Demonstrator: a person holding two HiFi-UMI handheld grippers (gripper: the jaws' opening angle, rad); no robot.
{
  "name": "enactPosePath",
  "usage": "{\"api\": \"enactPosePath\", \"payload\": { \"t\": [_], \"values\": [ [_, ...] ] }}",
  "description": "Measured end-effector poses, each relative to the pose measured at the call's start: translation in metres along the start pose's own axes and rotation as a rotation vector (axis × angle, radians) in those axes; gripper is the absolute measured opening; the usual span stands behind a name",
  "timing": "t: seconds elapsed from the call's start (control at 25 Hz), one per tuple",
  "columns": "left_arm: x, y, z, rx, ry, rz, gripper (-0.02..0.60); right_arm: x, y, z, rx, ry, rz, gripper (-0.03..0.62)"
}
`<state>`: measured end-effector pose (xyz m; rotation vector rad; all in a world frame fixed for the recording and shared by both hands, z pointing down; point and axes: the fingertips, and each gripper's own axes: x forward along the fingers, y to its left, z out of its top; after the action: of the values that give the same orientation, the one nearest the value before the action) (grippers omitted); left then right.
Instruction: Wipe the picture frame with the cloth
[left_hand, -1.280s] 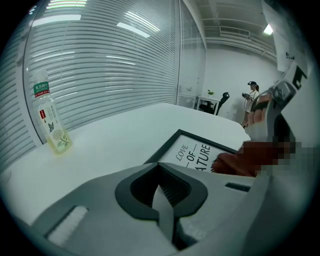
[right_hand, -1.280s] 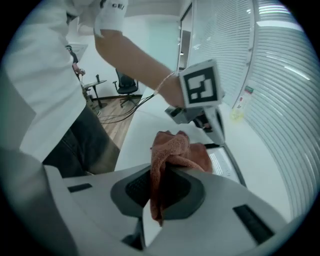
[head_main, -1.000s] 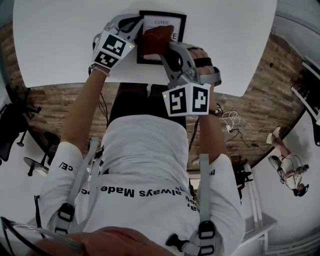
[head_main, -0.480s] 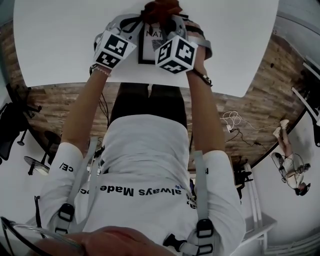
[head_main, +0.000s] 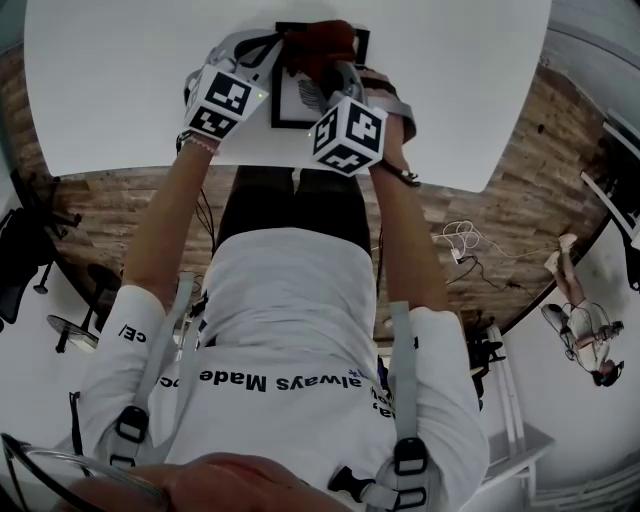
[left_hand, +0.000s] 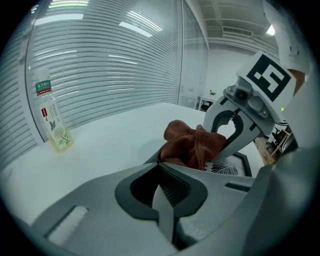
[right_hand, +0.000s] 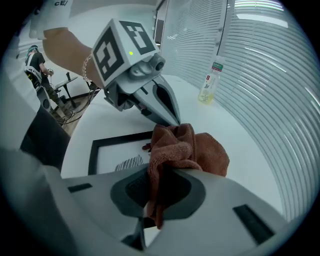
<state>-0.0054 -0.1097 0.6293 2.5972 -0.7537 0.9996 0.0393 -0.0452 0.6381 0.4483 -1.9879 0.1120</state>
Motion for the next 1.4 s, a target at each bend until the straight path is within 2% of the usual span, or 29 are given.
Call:
{"api": "enactPosePath", "payload": {
  "t": [0.52, 0.8, 0.92, 1.12, 1.2, 1.28, 1.4],
  "values": [
    [0.002, 0.003, -0.001, -0.002, 0.006, 0.025, 0.002, -0.025, 0.086, -0.019, -0.028, 0.052, 0.211, 0.015],
    [0.003, 0.002, 0.002, -0.002, 0.010, 0.029, 0.002, -0.042, 0.107, -0.032, -0.043, 0.073, 0.242, 0.015],
    [0.002, 0.002, 0.001, -0.004, 0.011, 0.029, 0.002, -0.059, 0.084, -0.021, -0.047, 0.032, 0.171, 0.015],
    [0.004, 0.002, 0.002, 0.002, 0.011, 0.023, 0.002, -0.110, -0.028, 0.010, -0.016, -0.080, -0.168, 0.015],
    [0.003, 0.002, 0.002, -0.001, 0.011, 0.023, 0.002, -0.123, -0.065, 0.016, -0.006, -0.099, -0.277, 0.015],
    [0.003, 0.002, 0.002, -0.005, 0.011, 0.023, 0.002, -0.118, -0.090, 0.012, -0.008, -0.081, -0.326, 0.015],
    [0.003, 0.002, 0.002, -0.009, 0.012, 0.025, 0.002, -0.080, -0.100, -0.008, -0.030, -0.001, -0.300, 0.015]
  ]
}}
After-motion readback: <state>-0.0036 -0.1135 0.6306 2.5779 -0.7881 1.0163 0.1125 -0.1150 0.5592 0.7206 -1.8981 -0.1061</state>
